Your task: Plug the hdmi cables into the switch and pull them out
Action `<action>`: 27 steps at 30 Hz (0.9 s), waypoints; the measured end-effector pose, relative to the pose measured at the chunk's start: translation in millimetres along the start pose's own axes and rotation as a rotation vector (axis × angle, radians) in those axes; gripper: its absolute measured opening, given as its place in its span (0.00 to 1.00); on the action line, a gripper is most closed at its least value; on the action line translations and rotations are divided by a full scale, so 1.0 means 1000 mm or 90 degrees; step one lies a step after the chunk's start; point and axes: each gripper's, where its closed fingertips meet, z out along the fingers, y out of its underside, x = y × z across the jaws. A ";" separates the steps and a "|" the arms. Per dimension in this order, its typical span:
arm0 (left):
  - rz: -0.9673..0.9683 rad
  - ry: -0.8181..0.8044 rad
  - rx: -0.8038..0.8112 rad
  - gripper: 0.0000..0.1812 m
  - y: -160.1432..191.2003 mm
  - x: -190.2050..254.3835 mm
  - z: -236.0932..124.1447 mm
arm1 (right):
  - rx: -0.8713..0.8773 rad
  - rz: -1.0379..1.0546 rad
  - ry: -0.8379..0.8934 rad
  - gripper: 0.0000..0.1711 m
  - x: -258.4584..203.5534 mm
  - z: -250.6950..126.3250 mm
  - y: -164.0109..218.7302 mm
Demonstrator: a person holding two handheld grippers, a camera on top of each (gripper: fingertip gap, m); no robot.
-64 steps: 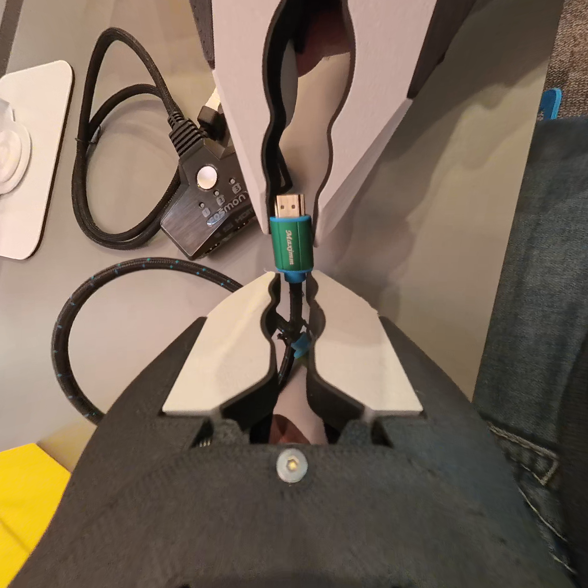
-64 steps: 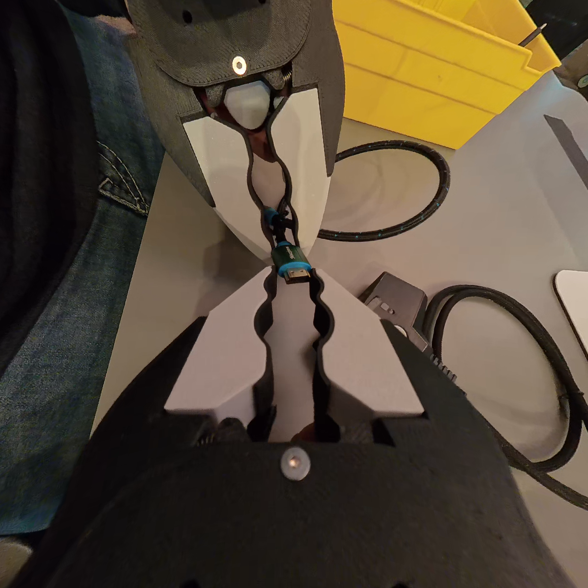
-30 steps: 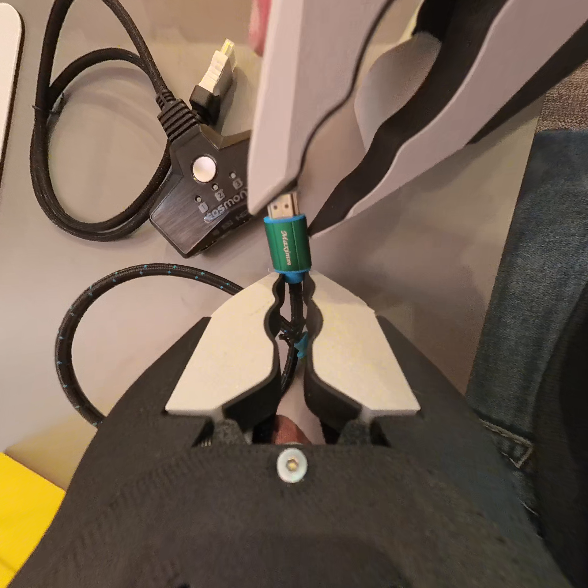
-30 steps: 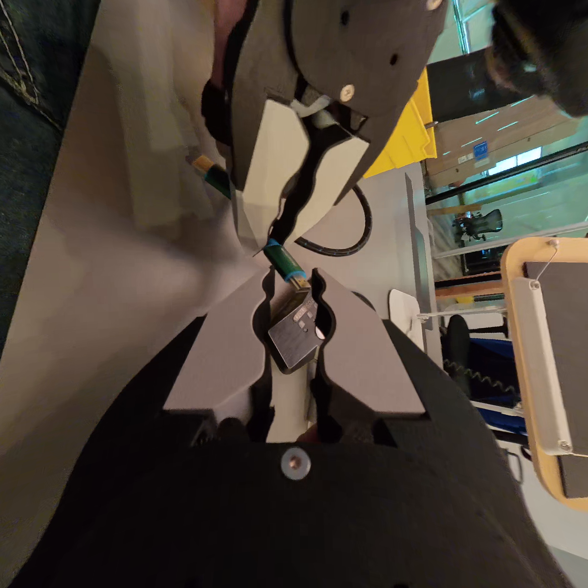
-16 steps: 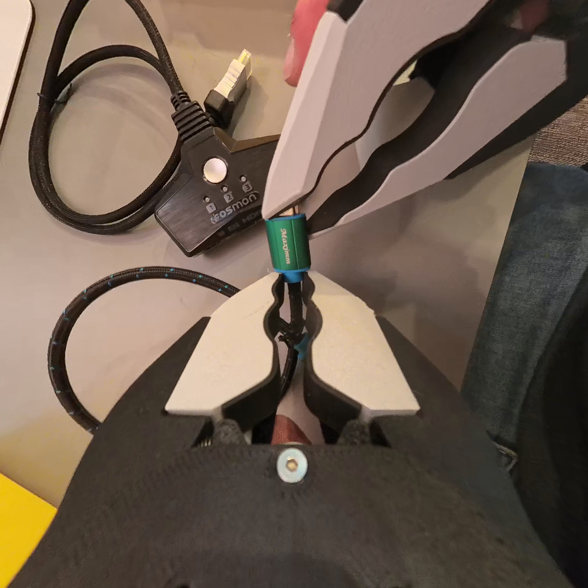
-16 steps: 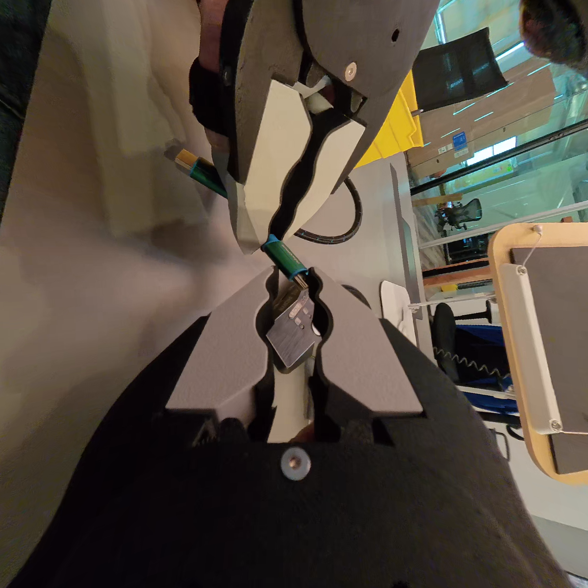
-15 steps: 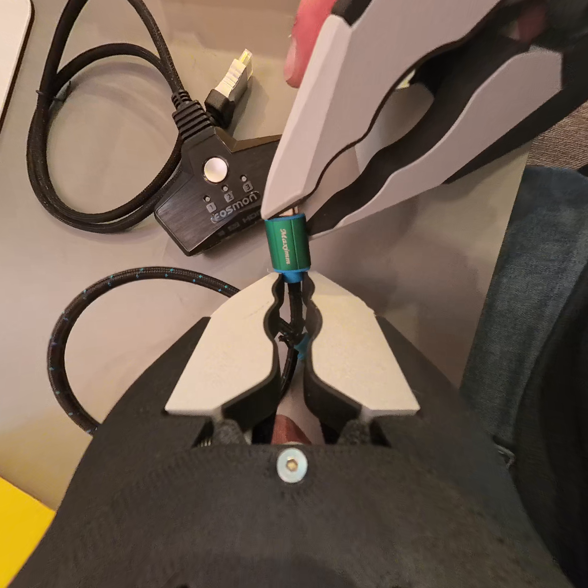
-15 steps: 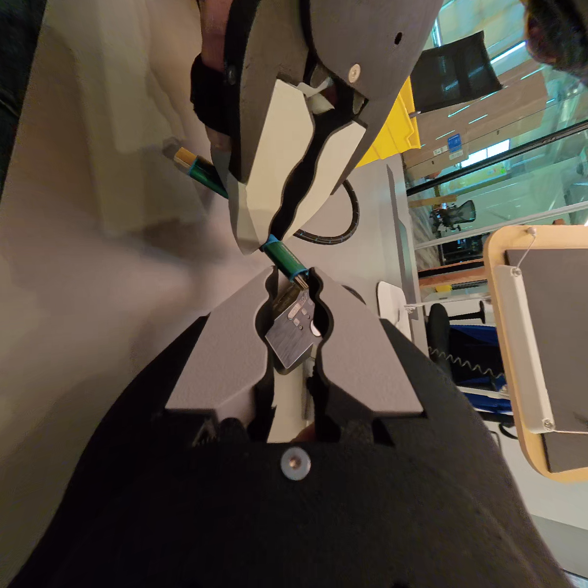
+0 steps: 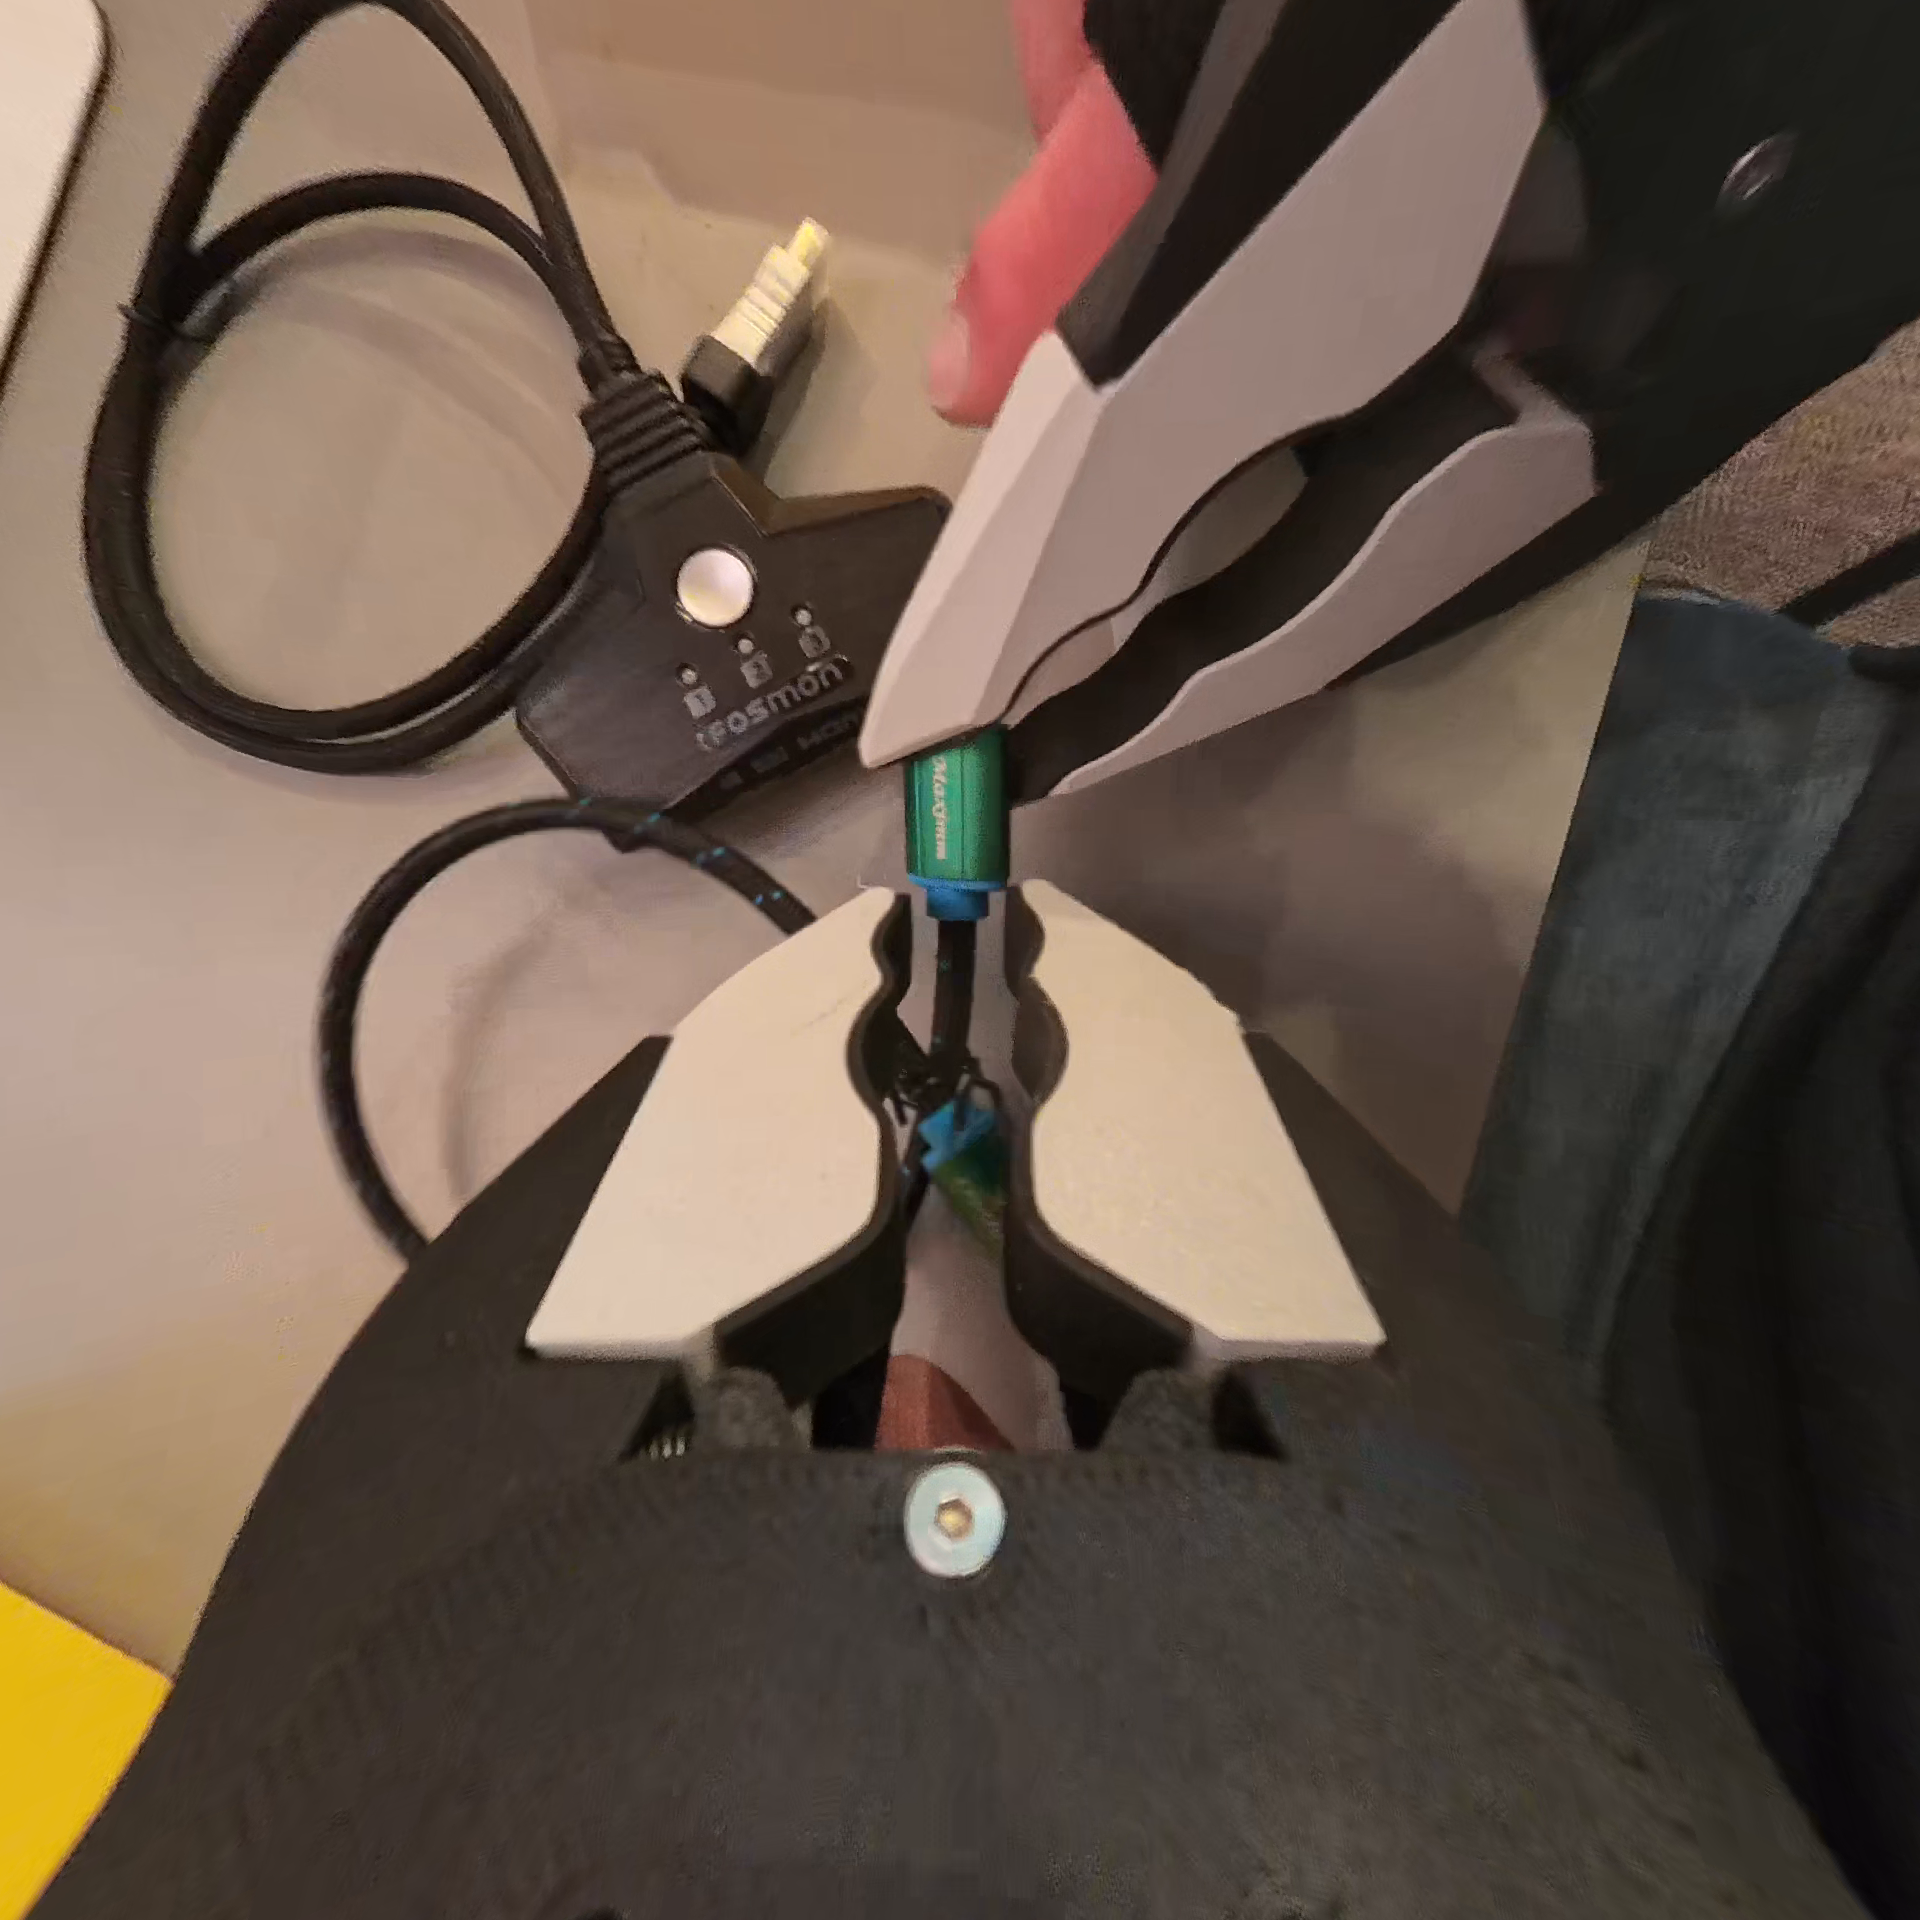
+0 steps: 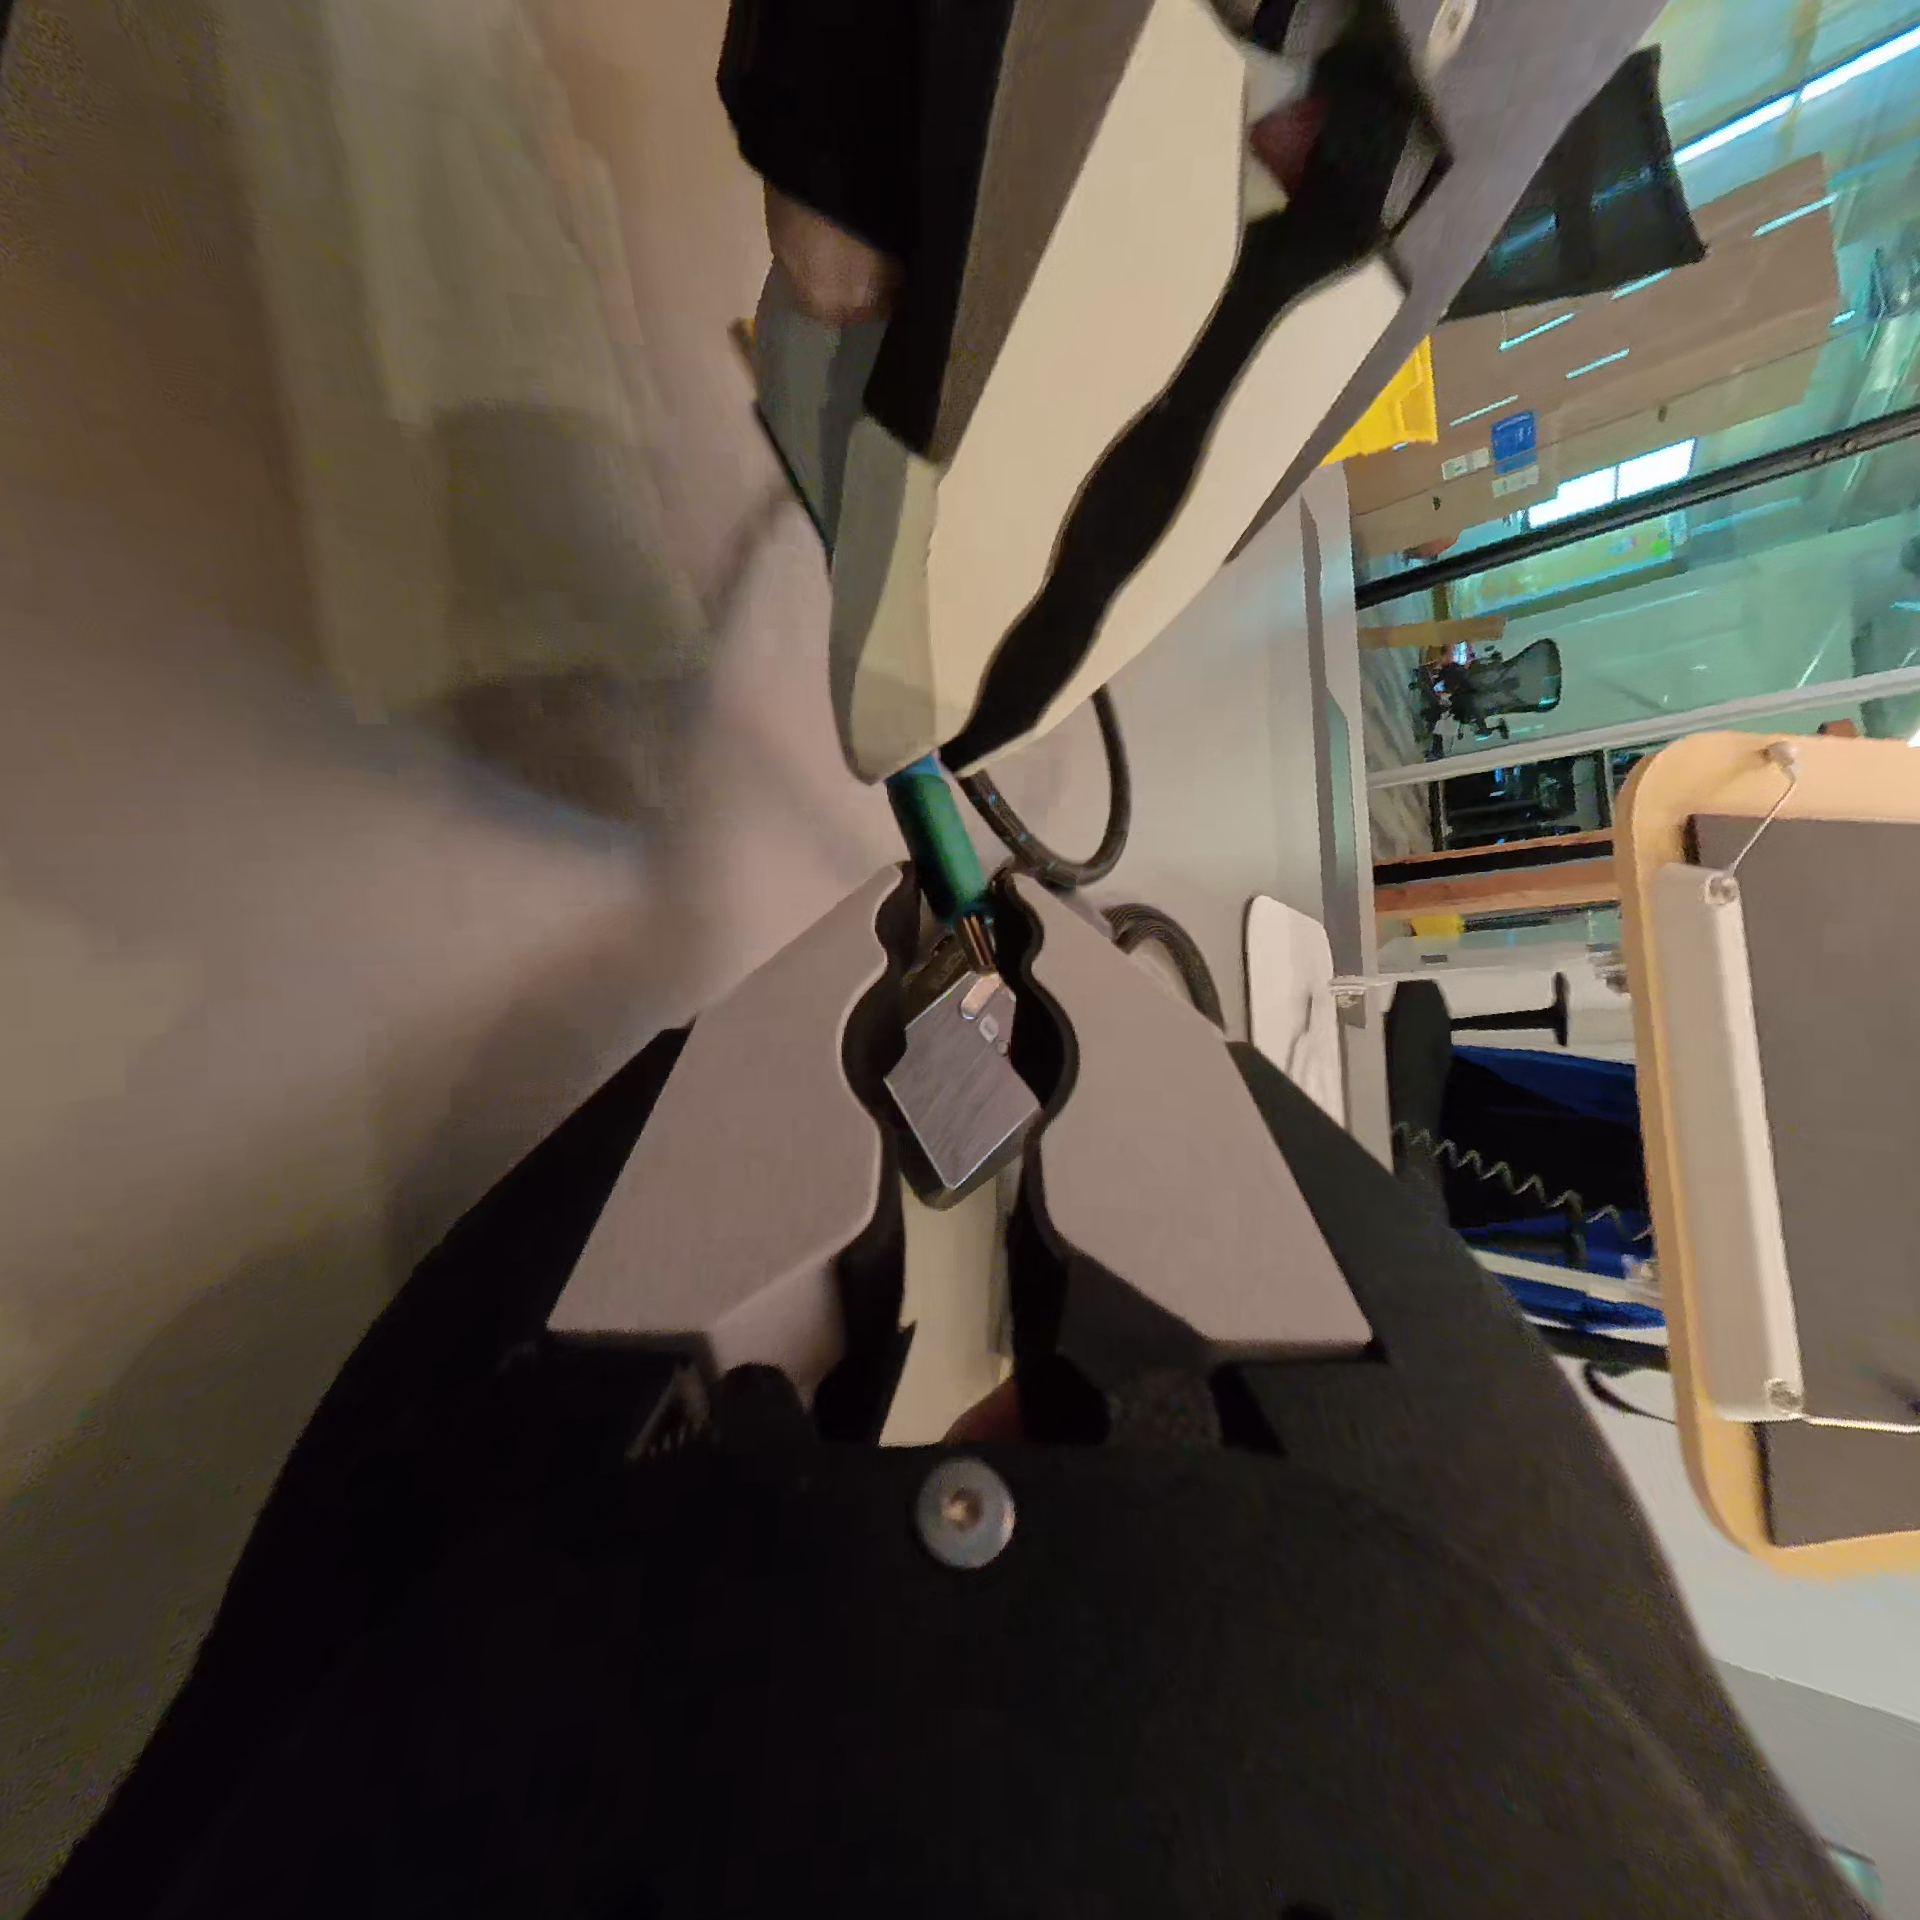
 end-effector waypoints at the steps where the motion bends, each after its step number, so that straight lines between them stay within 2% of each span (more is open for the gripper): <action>1: 0.000 -0.005 0.006 0.10 -0.002 -0.002 -0.003 | 0.004 0.017 -0.002 0.06 0.000 0.000 0.002; 6: 0.005 -0.025 0.038 0.13 -0.015 -0.005 -0.021 | 0.008 0.063 0.004 0.06 0.006 -0.002 0.007; 13: 0.017 0.059 0.070 0.11 -0.032 0.046 -0.046 | 0.018 0.123 0.014 0.06 0.015 -0.004 0.012; 16: -0.034 0.088 0.060 0.12 -0.017 0.057 -0.032 | 0.031 0.151 0.027 0.06 0.023 -0.007 0.010; 19: -0.118 0.118 0.071 0.17 -0.005 0.060 -0.017 | 0.048 0.180 0.047 0.06 0.033 -0.012 0.007; 24: -0.276 0.151 0.197 0.25 -0.025 0.046 -0.012 | 0.077 0.219 0.037 0.05 0.036 -0.017 0.002; 27: -0.372 0.160 0.277 0.26 -0.035 0.028 -0.016 | 0.091 0.227 0.036 0.05 0.036 -0.019 -0.003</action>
